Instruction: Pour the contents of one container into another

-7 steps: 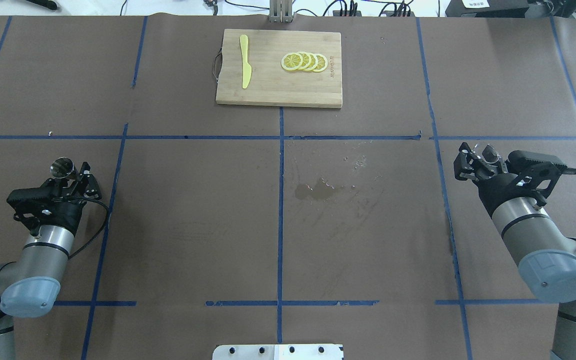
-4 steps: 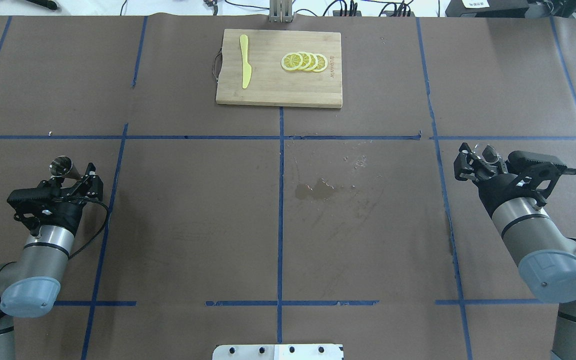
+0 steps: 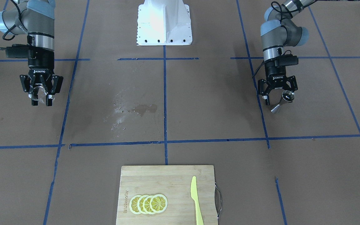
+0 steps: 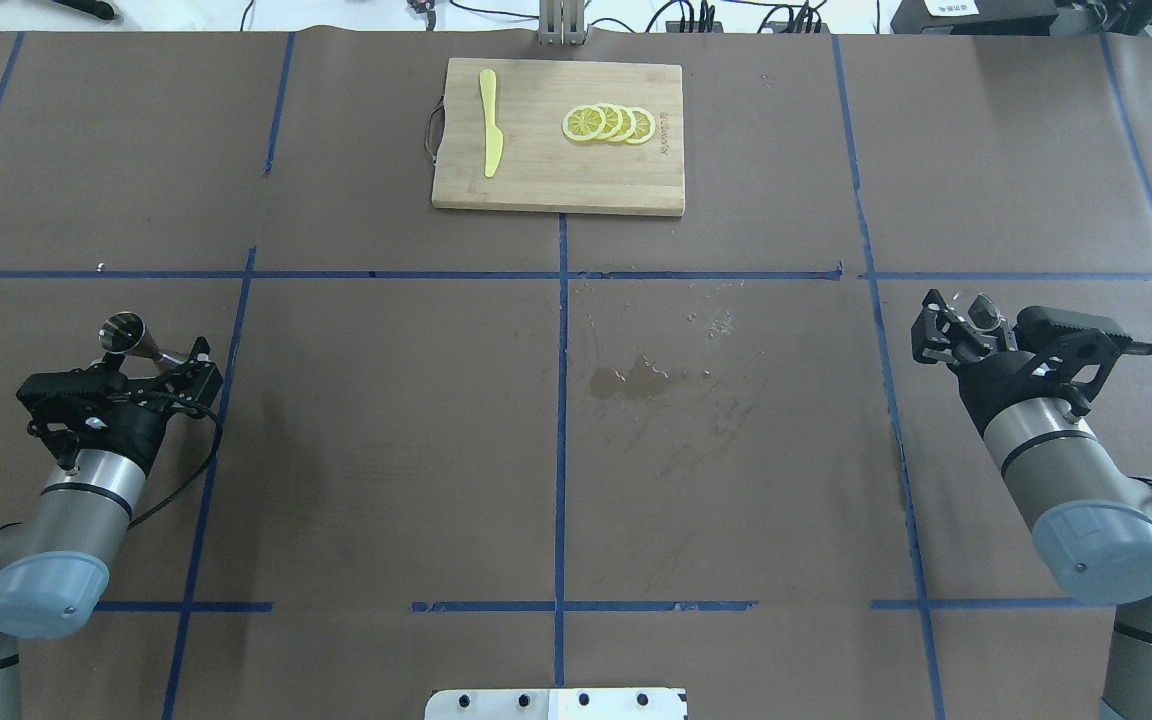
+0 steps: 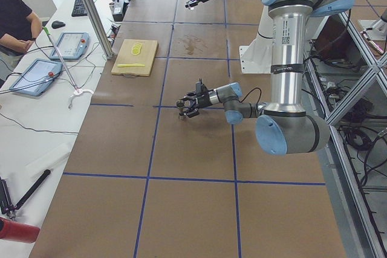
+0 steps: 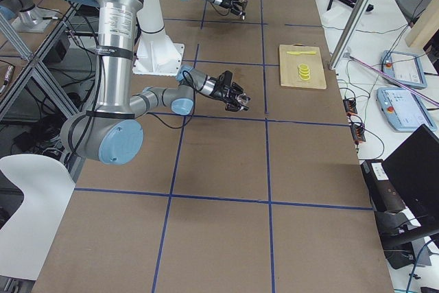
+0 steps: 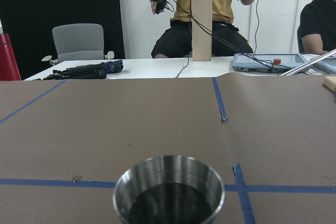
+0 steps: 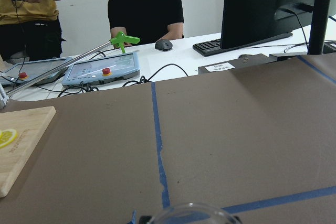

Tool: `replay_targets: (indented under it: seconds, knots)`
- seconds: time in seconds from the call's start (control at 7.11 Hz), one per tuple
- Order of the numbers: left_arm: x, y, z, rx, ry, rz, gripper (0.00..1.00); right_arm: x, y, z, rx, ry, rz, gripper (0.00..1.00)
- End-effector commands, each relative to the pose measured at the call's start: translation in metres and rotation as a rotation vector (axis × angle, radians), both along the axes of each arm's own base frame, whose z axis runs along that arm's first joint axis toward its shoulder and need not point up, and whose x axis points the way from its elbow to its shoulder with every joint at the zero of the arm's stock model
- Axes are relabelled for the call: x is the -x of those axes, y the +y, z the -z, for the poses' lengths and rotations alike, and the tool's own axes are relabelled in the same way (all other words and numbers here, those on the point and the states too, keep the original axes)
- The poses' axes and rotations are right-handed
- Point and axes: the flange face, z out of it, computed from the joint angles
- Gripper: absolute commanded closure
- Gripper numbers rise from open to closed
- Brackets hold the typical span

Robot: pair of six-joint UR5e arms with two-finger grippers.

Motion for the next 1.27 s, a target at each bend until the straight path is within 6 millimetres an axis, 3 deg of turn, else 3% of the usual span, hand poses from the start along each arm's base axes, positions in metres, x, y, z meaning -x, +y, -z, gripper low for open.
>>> replay_targets:
  seconds: [0.0, 0.28, 0.42, 0.84, 1.12]
  knots:
    - [0.014, 0.011, -0.002, 0.046, -0.007, -0.092, 0.0, 0.0, -0.001, -0.006, 0.003, -0.008, -0.022, 1.0]
    - [0.048, 0.028, 0.002, 0.08, -0.036, -0.194, 0.0, -0.002, 0.003, -0.02, 0.0, 0.022, -0.038, 1.0]
    - [0.053, 0.033, 0.005, 0.096, -0.03, -0.234, 0.0, 0.006, 0.009, -0.036, 0.005, 0.008, -0.064, 1.0]
    - [0.081, 0.05, 0.043, 0.102, -0.012, -0.376, 0.0, 0.037, 0.044, -0.058, -0.036, 0.014, -0.064, 1.0]
    - [0.086, 0.053, 0.063, 0.087, -0.006, -0.432, 0.0, 0.052, 0.063, -0.077, -0.067, 0.04, -0.063, 1.0]
